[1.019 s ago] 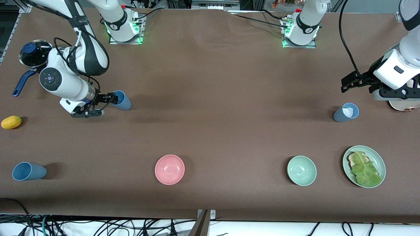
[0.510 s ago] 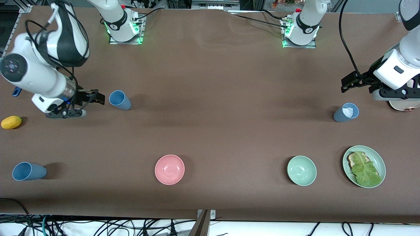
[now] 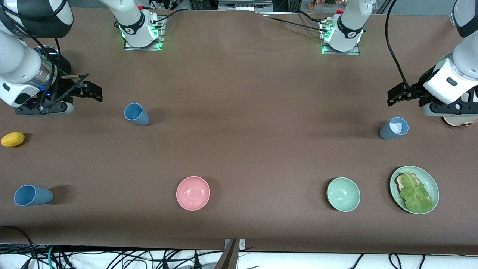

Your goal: Stack blue cups with both arms

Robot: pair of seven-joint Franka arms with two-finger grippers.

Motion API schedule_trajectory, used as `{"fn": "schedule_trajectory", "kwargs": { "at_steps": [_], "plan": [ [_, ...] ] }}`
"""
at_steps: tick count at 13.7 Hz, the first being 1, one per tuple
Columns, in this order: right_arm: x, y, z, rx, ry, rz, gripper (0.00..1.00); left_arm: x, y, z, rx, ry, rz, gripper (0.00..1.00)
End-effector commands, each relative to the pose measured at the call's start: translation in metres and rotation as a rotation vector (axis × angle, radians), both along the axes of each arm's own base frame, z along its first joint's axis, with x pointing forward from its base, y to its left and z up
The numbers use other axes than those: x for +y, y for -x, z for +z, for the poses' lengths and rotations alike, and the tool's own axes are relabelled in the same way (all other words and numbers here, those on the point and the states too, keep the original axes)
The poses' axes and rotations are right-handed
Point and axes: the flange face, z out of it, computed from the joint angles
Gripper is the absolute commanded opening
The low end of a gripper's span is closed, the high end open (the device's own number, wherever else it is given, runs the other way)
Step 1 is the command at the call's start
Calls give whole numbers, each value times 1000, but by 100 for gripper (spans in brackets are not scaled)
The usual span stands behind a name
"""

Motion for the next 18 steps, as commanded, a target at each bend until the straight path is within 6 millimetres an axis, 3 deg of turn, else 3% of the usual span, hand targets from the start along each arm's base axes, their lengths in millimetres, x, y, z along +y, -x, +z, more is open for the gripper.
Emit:
{"fn": "schedule_trajectory", "kwargs": {
  "at_steps": [1,3,5,7,9,15,18],
  "plan": [
    [4,-3,-1,10,12,-7,100,43,-18,-29,56,-37,38,100],
    [4,-3,-6,16,13,-8,100,68,-29,-57,86,-139,24,100],
    [4,-10,-29,40,16,-10,100,82,-36,-84,108,-142,11,100],
    [3,-10,-61,48,17,-11,100,137,-42,-117,111,-108,-50,100],
    [-2,-4,-96,45,19,-16,100,169,-37,-151,132,-84,-62,100],
    [-10,21,-199,64,22,-25,100,194,-5,-233,122,-76,-47,100],
    [-12,38,-230,45,20,-26,100,217,12,-269,114,-51,-115,98]
  ]
}}
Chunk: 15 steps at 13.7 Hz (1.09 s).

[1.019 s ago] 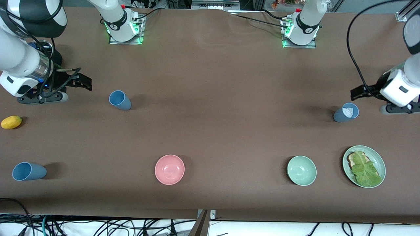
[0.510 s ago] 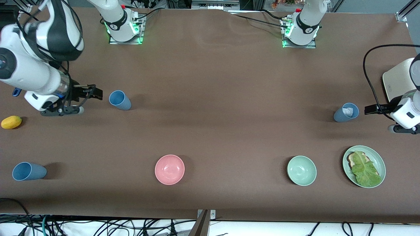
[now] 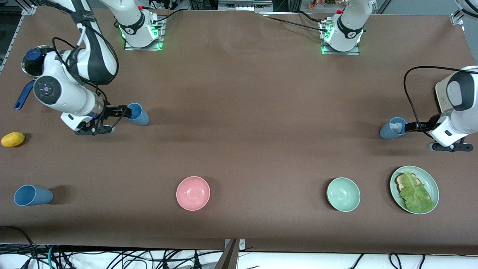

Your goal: Stack blue cups with both arms

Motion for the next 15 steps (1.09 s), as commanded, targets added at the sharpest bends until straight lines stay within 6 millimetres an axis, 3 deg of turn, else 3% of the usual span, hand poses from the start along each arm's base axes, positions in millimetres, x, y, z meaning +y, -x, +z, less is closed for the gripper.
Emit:
{"fn": "schedule_trajectory", "kwargs": {
  "at_steps": [1,2,3,5,6,9,11,14,15],
  "plan": [
    [-3,16,-15,-31,7,-9,100,23,13,-20,-6,10,-73,82],
    [-3,18,-21,-28,7,-10,100,30,16,-31,-10,17,-61,59],
    [-4,19,-25,-25,8,-10,100,30,20,-50,10,34,-47,51],
    [-4,19,-29,-19,8,-10,100,31,22,-63,26,44,-45,9],
    [-4,19,-33,-17,8,-10,100,25,21,-68,34,50,-53,0],
    [-5,22,-45,-30,7,-8,100,8,13,-67,42,67,-59,0],
    [-6,22,-47,-31,8,-10,100,-4,5,-53,52,84,-11,0],
    [-7,22,-50,-30,8,-11,99,-48,-26,0,93,138,28,0],
    [-6,22,-51,-30,8,-10,97,-73,-34,16,119,153,32,0]
  ]
}}
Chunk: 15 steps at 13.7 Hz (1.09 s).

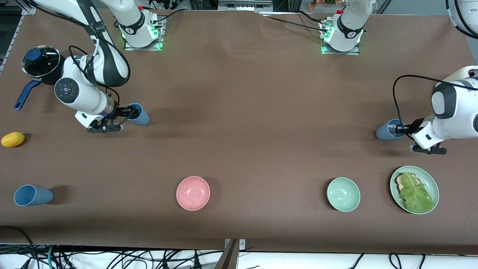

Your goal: Stack blue cups with both arms

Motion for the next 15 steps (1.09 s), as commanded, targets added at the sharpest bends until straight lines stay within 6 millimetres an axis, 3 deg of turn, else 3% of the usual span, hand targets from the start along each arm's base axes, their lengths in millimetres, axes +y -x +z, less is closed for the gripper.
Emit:
{"fn": "schedule_trajectory", "kwargs": {
  "at_steps": [1,4,6,7,9,10,12,14,15],
  "plan": [
    [-2,1,-3,-15,6,-8,93,-65,-26,55,19,26,37,0],
    [-2,1,-7,-12,6,-6,71,-184,-32,61,29,-11,139,0],
    [-1,2,-8,-11,5,-6,55,-275,-21,58,30,-51,137,0],
    [-2,2,-8,-11,5,-7,47,-321,-11,49,31,-68,143,0],
    [-2,2,-7,-9,5,-10,28,-393,10,21,40,-93,181,0],
    [-1,2,-7,-8,6,-9,19,-421,20,9,42,-98,184,0],
    [-1,-1,-4,-14,5,-13,0,-457,35,-19,50,-84,156,0],
    [3,-8,4,-30,3,-7,0,-495,50,-28,22,-49,146,0],
    [6,-12,9,-41,2,2,0,-500,50,-31,11,-40,163,0]
  ]
}}
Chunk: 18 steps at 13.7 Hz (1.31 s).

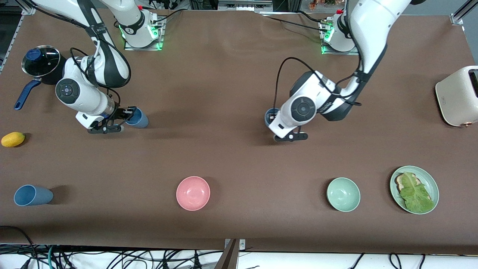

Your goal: Stack blue cups with both arms

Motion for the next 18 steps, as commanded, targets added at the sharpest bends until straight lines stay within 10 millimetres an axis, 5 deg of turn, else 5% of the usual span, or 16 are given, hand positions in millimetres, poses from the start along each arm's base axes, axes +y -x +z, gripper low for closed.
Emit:
{"fn": "schedule_trajectory", "kwargs": {
  "at_steps": [1,2,3,4,6,9,14,18],
  "plan": [
    [8,-14,17,-40,0,10,0,-15,-2,2,-26,29,32,0],
    [13,-22,29,-32,-1,12,0,-24,3,2,-28,31,16,9],
    [22,-31,44,-18,-1,17,0,-27,5,2,-28,31,10,36],
    [35,-40,61,-19,-6,33,0,-29,5,4,-26,37,19,99],
    [64,-52,87,-37,-3,12,0,-26,3,19,-42,40,20,100],
    [136,-53,115,-61,7,-24,0,-14,-13,88,-132,41,35,100],
    [276,-34,160,-65,29,-155,0,90,-73,206,-115,-12,77,100],
    [408,15,157,-72,5,-308,0,181,-79,285,-180,-33,-21,100]
  ]
}}
